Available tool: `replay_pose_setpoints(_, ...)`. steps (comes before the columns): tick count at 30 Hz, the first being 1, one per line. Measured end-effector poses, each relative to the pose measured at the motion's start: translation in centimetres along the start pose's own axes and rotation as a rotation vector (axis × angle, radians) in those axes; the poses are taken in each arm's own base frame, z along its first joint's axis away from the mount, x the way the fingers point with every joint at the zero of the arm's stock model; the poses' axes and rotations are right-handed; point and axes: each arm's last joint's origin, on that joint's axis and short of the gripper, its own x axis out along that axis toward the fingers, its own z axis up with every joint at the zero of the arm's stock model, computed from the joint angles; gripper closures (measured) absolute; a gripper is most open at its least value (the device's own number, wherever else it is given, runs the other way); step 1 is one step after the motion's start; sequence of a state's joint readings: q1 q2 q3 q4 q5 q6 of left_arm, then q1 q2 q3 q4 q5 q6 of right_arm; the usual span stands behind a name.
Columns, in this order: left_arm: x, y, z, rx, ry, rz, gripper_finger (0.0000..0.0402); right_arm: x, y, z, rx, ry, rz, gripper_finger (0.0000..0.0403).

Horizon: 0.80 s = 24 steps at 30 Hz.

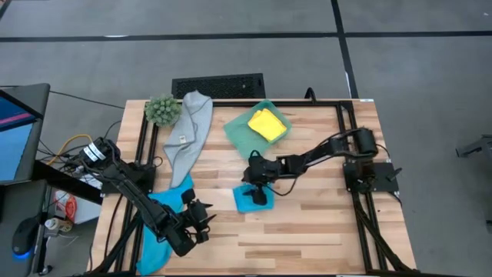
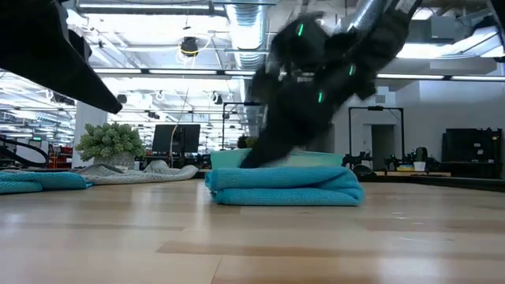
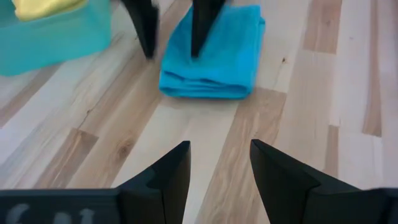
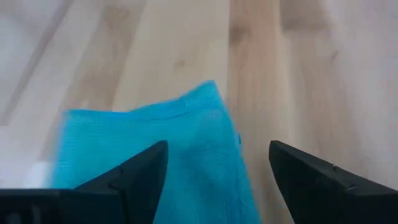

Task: Fold microfiber towels
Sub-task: Fold the right blue microfiber towel, then put the folded right blue microfiber towel into the green bin

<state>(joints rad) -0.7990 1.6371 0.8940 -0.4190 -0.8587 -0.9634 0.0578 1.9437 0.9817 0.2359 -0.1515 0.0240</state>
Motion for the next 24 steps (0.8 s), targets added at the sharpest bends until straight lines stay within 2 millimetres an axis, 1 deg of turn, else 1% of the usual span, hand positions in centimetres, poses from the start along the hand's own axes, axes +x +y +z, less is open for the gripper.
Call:
replay_pose_setpoints(2, 0.0, 0.0, -0.1, -0.004, 0.017, -0.007, 0.0242, -1.7, 0.2, 1.5, -0.027, -0.065, -0.023, 0.0097)
replay_pose_setpoints(4, -0.1, 0.0, -0.2, -0.012, 0.027, -0.011, 0.0242, -2.7, 0.3, 1.5, -0.032, -0.081, -0.034, 0.0097)
replay_pose_setpoints(6, -0.2, -0.1, -0.3, -0.016, 0.027, -0.015, 0.0242, -3.4, 0.3, 0.6, -0.029, -0.075, -0.055, 0.0097)
replay_pose_setpoints(8, -0.2, -0.1, -0.3, -0.017, 0.024, -0.016, 0.0242, -3.9, 0.3, -0.1, -0.008, -0.129, -0.083, 0.0097)
replay_pose_setpoints(10, -0.3, -0.1, -0.3, -0.017, 0.013, -0.011, 0.0242, -4.2, 0.3, -1.5, 0.032, -0.193, -0.094, 0.0097)
replay_pose_setpoints(12, -0.3, -0.1, -0.3, -0.016, 0.001, -0.004, 0.0242, -3.9, 0.4, -3.4, 0.073, -0.241, -0.109, 0.0097)
replay_pose_setpoints(14, -0.3, -0.1, -0.3, -0.017, -0.007, 0.000, 0.0242, -3.4, 0.6, -4.8, 0.098, -0.283, -0.116, 0.0097)
replay_pose_setpoints(16, -0.3, -0.1, -0.2, -0.021, -0.012, 0.003, 0.0242, -2.6, 1.0, -5.5, 0.104, -0.319, -0.094, 0.0097)
replay_pose_setpoints(18, -0.3, -0.1, -0.2, -0.030, -0.013, 0.004, 0.0242, -1.6, 1.4, -6.4, 0.101, -0.300, -0.088, 0.0097)
replay_pose_setpoints(20, -0.3, -0.1, -0.2, -0.036, -0.012, 0.004, 0.0242, -0.5, 1.7, -7.4, 0.100, -0.259, -0.119, 0.0097)
replay_pose_setpoints(24, -0.3, -0.1, -0.3, -0.053, -0.005, -0.001, 0.0242, 0.7, 1.7, -8.4, 0.130, -0.251, -0.141, 0.0097)
